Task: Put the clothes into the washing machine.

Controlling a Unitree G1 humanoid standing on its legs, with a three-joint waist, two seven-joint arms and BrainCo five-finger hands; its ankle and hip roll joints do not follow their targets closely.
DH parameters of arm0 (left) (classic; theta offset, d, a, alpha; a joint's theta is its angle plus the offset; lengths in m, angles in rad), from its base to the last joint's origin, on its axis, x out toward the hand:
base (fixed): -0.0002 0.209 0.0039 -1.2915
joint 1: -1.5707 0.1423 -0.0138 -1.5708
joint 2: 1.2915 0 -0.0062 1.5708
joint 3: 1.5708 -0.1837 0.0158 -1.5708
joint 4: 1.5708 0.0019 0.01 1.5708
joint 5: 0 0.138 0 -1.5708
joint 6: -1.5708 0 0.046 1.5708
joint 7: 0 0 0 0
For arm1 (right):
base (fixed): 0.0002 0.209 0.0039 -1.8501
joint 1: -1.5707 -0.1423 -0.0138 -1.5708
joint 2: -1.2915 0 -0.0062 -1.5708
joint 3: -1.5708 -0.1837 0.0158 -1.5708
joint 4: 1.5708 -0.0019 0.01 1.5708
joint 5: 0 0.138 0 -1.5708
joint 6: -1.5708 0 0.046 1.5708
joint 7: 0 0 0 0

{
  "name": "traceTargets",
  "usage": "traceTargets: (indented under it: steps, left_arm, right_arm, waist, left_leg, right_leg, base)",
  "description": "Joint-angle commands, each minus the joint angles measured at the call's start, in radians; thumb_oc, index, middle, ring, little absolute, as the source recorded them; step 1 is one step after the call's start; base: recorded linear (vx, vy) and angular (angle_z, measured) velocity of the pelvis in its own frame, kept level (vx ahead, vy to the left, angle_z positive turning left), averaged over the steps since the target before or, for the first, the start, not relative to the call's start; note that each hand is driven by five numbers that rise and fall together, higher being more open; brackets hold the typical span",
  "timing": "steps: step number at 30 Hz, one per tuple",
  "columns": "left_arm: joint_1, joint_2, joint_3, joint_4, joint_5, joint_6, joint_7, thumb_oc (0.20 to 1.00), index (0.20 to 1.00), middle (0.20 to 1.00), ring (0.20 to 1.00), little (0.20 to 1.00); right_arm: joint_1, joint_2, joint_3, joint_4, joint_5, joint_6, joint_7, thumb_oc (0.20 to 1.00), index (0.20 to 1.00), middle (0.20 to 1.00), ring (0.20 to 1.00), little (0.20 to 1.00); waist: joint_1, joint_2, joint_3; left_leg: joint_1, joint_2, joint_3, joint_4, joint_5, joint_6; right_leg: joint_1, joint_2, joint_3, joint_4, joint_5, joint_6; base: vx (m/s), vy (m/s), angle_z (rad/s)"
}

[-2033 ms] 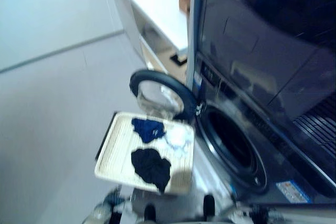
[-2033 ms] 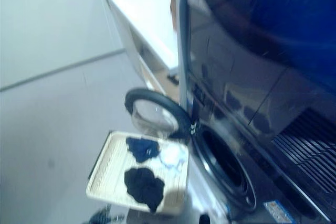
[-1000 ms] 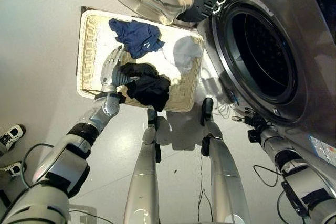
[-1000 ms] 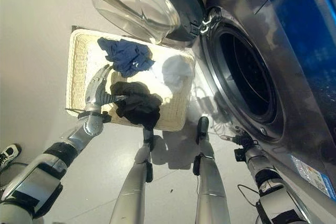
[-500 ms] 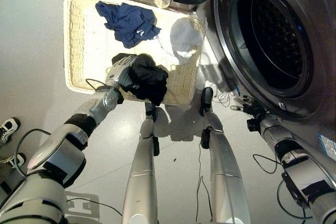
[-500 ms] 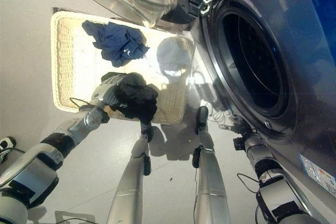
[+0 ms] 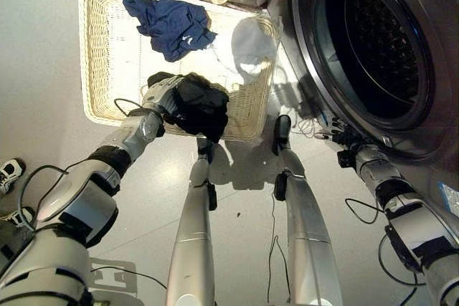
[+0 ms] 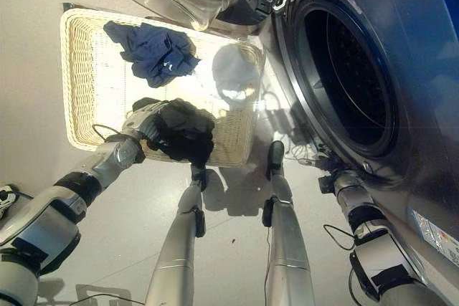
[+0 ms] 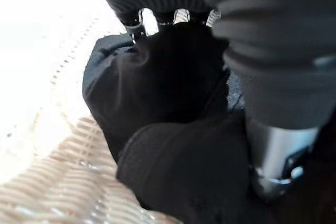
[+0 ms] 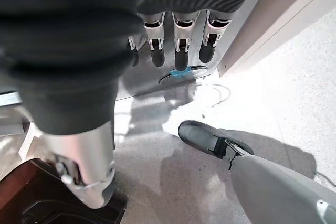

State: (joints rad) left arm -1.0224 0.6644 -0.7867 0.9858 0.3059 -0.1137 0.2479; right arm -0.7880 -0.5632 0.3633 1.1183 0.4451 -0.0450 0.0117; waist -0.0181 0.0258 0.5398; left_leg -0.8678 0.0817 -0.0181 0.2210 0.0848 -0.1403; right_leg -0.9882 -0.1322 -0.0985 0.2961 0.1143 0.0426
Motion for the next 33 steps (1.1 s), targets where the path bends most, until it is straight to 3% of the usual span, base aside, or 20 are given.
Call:
traceTargets:
  steps: [1, 3, 4, 12, 18, 26, 33]
  left_arm:
    - [0.040, -0.015, 0.013, 0.122, 0.094, 0.049, 0.018, 1.000, 1.000, 1.000, 1.000, 1.000]
    - [0.040, -0.030, -0.002, 0.145, 0.123, 0.033, -0.011, 1.000, 1.000, 1.000, 1.000, 1.000]
    - [0.043, -0.037, -0.011, 0.149, 0.126, 0.025, -0.028, 0.200, 0.200, 0.200, 0.200, 0.200]
    - [0.051, -0.080, -0.018, 0.166, 0.027, 0.010, -0.022, 0.200, 0.200, 0.200, 0.200, 0.200]
    - [0.074, -0.074, 0.086, 0.123, -0.133, -0.044, 0.073, 0.200, 0.200, 0.200, 0.200, 0.200]
    - [0.142, -0.069, 0.316, -0.094, -0.392, -0.196, 0.150, 0.200, 0.200, 0.200, 0.200, 0.200]
    - [0.235, -0.103, 0.414, -0.327, -0.464, -0.323, 0.185, 0.200, 0.200, 0.200, 0.200, 0.200]
  right_arm:
    - [0.020, -0.026, 0.028, -0.002, 0.035, -0.015, -0.010, 1.000, 1.000, 1.000, 1.000, 1.000]
    - [0.015, -0.017, 0.033, 0.001, 0.040, -0.022, -0.012, 1.000, 1.000, 1.000, 1.000, 1.000]
    - [0.012, -0.015, 0.036, -0.002, 0.044, -0.023, -0.013, 1.000, 1.000, 1.000, 1.000, 1.000]
    - [-0.005, 0.001, 0.055, -0.018, 0.061, -0.051, -0.020, 1.000, 1.000, 1.000, 1.000, 1.000]
    - [0.009, 0.003, 0.040, -0.092, 0.146, -0.080, 0.007, 1.000, 1.000, 1.000, 1.000, 1.000]
    - [0.096, 0.022, -0.004, -0.391, 0.346, -0.090, 0.018, 1.000, 1.000, 1.000, 1.000, 1.000]
    - [0.189, 0.063, -0.034, -0.687, 0.444, -0.085, 0.046, 1.000, 1.000, 1.000, 1.000, 1.000]
  waist:
    - [0.005, -0.023, -0.020]
    - [0.003, -0.028, -0.020]
    - [0.002, -0.031, -0.020]
    - [-0.004, -0.040, -0.020]
    - [-0.001, -0.038, -0.020]
    - [0.007, -0.042, -0.020]
    - [0.015, -0.045, -0.020]
  left_leg:
    - [-0.060, -0.100, 0.003, 0.071, -0.007, 0.062]
    - [-0.064, -0.102, -0.001, 0.074, -0.008, 0.063]
    - [-0.065, -0.104, -0.003, 0.072, -0.007, 0.064]
    - [-0.061, -0.107, -0.005, 0.063, -0.004, 0.066]
    - [-0.059, -0.111, -0.013, 0.059, 0.001, 0.064]
    - [-0.059, -0.117, -0.025, 0.058, 0.001, 0.062]
    - [-0.056, -0.124, -0.037, 0.056, -0.003, 0.066]
  right_leg:
    - [0.005, 0.086, -0.027, 0.025, -0.004, 0.077]
    - [0.003, 0.090, -0.025, 0.025, -0.001, 0.076]
    - [0.002, 0.094, -0.024, 0.022, 0.002, 0.076]
    - [0.009, 0.106, -0.017, 0.008, 0.009, 0.076]
    - [0.008, 0.107, -0.014, 0.012, 0.006, 0.076]
    - [0.001, 0.099, -0.024, 0.035, -0.009, 0.074]
    - [0.001, 0.090, -0.036, 0.048, -0.017, 0.076]
  base:
    - [0.00, 0.000, 0.00]
    - [0.00, 0.000, 0.00]
    - [0.00, 0.000, 0.00]
    - [0.00, 0.000, 0.00]
    - [0.00, 0.000, 0.00]
    - [0.00, 0.000, 0.00]
    - [0.00, -0.005, 0.00]
